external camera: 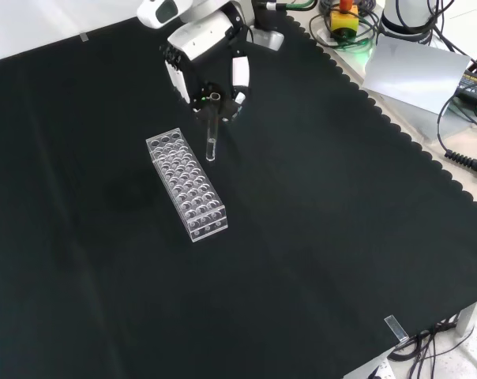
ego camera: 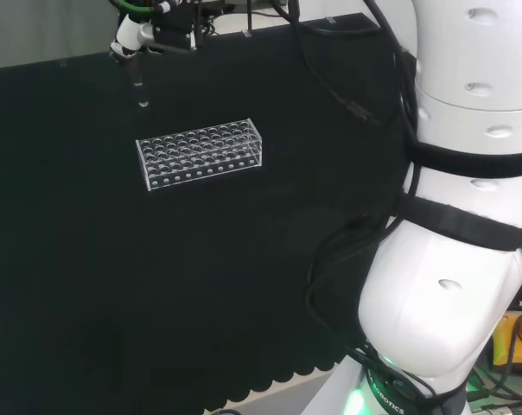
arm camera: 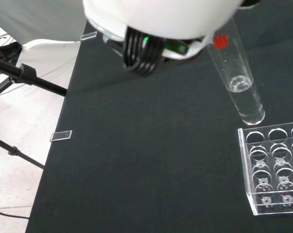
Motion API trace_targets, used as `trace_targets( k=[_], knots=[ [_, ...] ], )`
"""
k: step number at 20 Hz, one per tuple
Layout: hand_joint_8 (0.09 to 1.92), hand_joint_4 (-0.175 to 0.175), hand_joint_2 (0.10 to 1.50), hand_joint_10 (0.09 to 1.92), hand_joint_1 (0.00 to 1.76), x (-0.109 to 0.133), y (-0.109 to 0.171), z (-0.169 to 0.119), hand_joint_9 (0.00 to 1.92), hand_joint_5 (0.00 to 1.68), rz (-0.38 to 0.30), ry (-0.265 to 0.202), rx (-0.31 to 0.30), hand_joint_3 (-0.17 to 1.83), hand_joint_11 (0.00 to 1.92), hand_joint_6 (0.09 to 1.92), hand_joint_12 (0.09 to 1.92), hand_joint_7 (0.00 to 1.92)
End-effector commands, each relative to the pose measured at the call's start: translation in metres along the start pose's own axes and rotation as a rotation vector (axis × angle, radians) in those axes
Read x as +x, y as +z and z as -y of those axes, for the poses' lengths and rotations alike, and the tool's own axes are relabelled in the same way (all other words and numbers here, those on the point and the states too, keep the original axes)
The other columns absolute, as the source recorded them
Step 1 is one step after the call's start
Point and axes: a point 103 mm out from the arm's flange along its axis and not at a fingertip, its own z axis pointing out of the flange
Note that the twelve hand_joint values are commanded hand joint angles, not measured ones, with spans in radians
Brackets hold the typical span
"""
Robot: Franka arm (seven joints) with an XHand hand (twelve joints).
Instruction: Shake the test tube.
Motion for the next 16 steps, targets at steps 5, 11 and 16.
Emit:
trace_targets(
  k=[5,11,16],
  knots=[
    [0.41,-0.175,0.63,0.73,1.24,-0.067,-0.019,0.004,1.69,1.42,0.045,0.129,-0.029,0.62,1.35,0.36,0.85,1.77],
    [0.41,-0.175,0.63,0.73,1.24,-0.124,-0.036,0.015,1.69,1.42,0.067,0.245,-0.056,0.62,1.35,0.36,0.85,1.77],
    [0.41,-0.175,0.63,0.73,1.24,-0.156,-0.048,0.025,1.69,1.42,0.082,0.31,-0.073,0.62,1.35,0.36,0.85,1.77]
  ],
)
